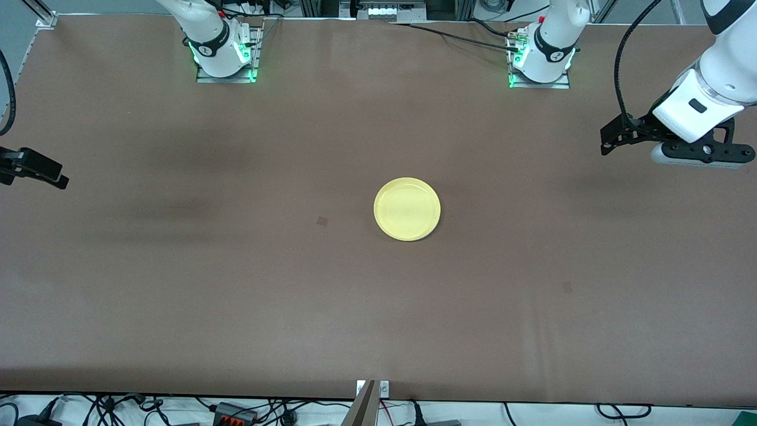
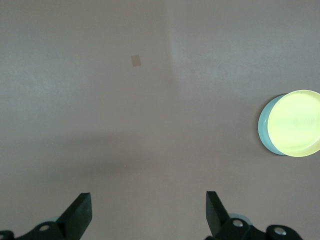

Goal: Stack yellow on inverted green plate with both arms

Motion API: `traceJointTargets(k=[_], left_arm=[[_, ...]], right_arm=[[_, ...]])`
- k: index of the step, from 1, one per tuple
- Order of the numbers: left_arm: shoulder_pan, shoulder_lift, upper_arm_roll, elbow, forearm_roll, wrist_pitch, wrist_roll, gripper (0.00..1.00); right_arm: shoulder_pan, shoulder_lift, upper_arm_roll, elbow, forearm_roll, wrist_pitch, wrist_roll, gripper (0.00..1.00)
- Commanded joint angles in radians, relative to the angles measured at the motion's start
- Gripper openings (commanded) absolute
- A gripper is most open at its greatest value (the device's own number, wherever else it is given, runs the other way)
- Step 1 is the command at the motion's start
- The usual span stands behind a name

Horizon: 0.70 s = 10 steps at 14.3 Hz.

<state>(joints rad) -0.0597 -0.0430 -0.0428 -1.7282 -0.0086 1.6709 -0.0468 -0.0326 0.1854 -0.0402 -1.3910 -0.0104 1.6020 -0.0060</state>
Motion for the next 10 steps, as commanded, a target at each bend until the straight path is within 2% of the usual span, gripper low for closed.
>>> traceJointTargets(k=[1,6,10], left_arm=[[0.0,-0.006,0.001,0.012,-0.008,-0.019,0.013,1.0],[0.0,-0.006,0.0,0.012,-0.008,-0.019,0.015,1.0],[-0.003,-0.006,-0.002,0.013,-0.005,-0.017,0.015,1.0]], right_arm=[[-0.001,-0.093,0.008,-0.126,-0.017,0.025,-0.011,1.0],[0.003,-0.211,0.008,-0.318,-0.017,0.131,-0.017,1.0],[-0.001,-0.204,0.005,-0.284,-0.014,0.096,-0.02,1.0]])
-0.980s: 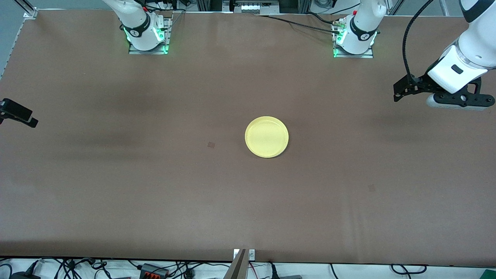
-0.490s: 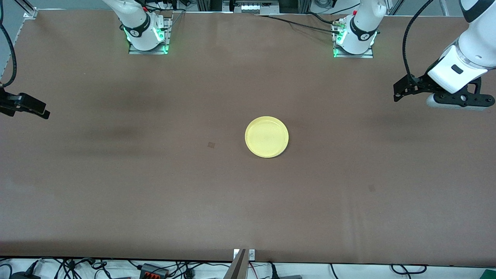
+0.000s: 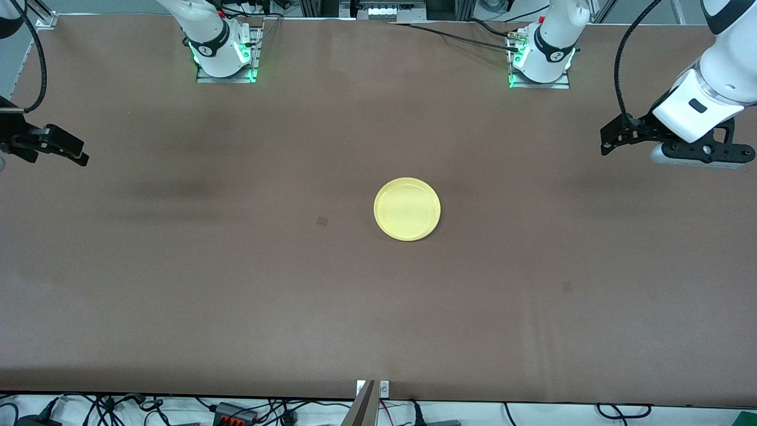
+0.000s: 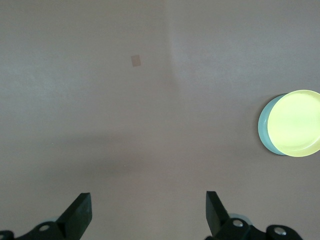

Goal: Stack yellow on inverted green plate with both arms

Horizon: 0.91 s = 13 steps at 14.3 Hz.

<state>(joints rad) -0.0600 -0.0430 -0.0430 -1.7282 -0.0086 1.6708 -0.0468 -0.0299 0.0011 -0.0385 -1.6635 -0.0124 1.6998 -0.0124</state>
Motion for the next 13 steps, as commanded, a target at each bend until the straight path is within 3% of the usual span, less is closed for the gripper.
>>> traceJointTargets(k=[1,13], left_arm=[[-0.003,-0.006,-0.014,0.021,-0.005,-0.019,0.013,1.0],[-0.001,0.0,-0.02,0.027,-0.002,-0.022,0.013,1.0]], right_arm=[[-0.004,-0.02,0.003,-0.01,-0.012,-0.002,-0.014,1.0],[-0.002,-0.03,0.003,-0.012,-0.008,-0.035,-0.026,1.0]])
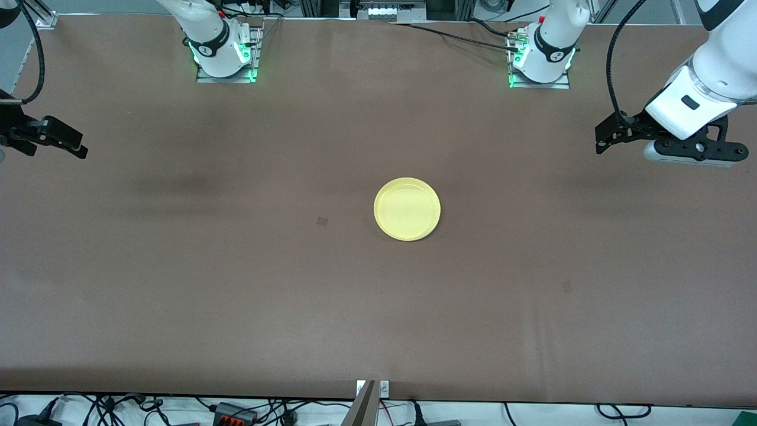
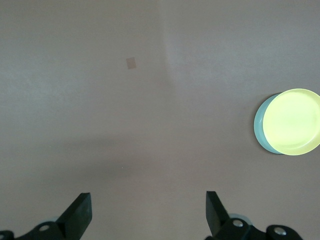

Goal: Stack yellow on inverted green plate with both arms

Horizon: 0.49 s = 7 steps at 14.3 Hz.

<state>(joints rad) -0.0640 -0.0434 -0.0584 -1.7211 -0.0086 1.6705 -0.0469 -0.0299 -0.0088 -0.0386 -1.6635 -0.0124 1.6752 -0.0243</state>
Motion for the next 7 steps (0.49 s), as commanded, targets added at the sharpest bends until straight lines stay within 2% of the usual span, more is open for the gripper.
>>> traceJointTargets(k=[1,7], left_arm=[[0.003,0.0,-0.005,0.02,-0.002,-0.022,0.013,1.0],[0.003,0.0,-0.005,0.02,-0.002,-0.022,0.015,1.0]], right_arm=[[-0.002,-0.02,0.003,-0.012,-0.009,-0.011,-0.016,1.0],[-0.004,-0.02,0.0,-0.013,-0.012,-0.009,-0.02,1.0]])
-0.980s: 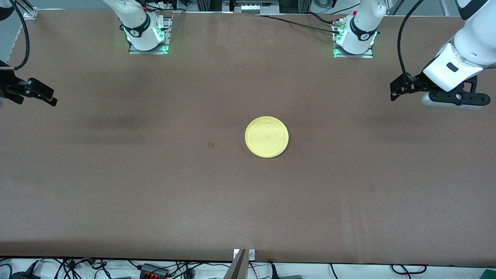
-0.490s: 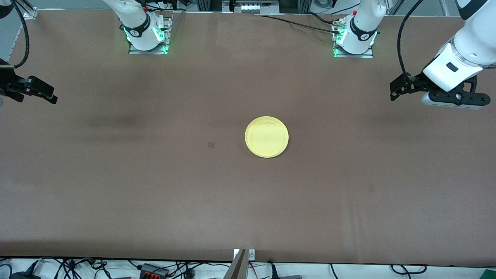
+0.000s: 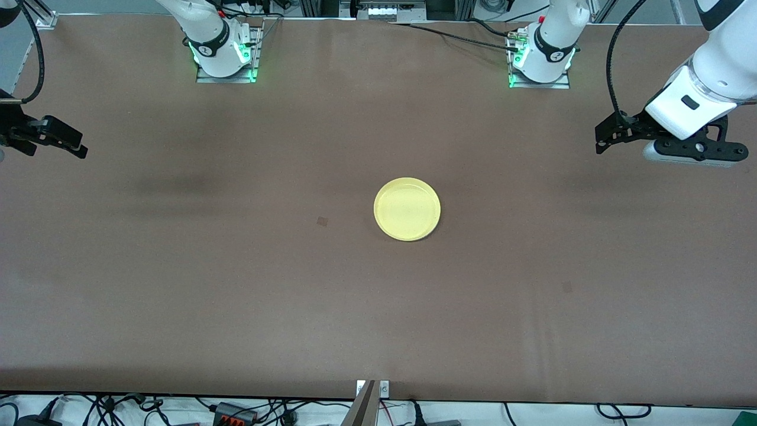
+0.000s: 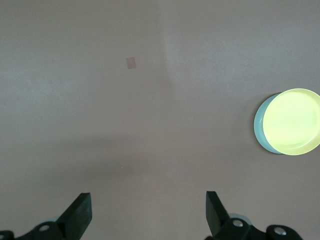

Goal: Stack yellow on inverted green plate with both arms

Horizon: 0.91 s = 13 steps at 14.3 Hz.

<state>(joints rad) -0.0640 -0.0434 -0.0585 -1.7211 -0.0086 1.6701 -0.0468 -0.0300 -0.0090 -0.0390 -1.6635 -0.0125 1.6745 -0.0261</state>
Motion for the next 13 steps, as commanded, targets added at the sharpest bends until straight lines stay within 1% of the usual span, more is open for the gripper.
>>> traceJointTargets(k=[1,4,13], left_arm=[[0.003,0.0,-0.004,0.02,-0.002,-0.021,0.016,1.0],[0.003,0.0,-0.004,0.02,-0.004,-0.021,0.013,1.0],[0.003,0.0,-0.004,0.018,-0.004,-0.021,0.018,1.0]], right_arm=[[-0.004,-0.02,-0.002,-0.012,-0.014,-0.01,-0.02,1.0],[-0.013,-0.022,-0.01,-0.012,-0.014,-0.01,-0.023,1.0],[-0.008,-0.022,-0.007,-0.012,-0.014,-0.01,-0.021,1.0]])
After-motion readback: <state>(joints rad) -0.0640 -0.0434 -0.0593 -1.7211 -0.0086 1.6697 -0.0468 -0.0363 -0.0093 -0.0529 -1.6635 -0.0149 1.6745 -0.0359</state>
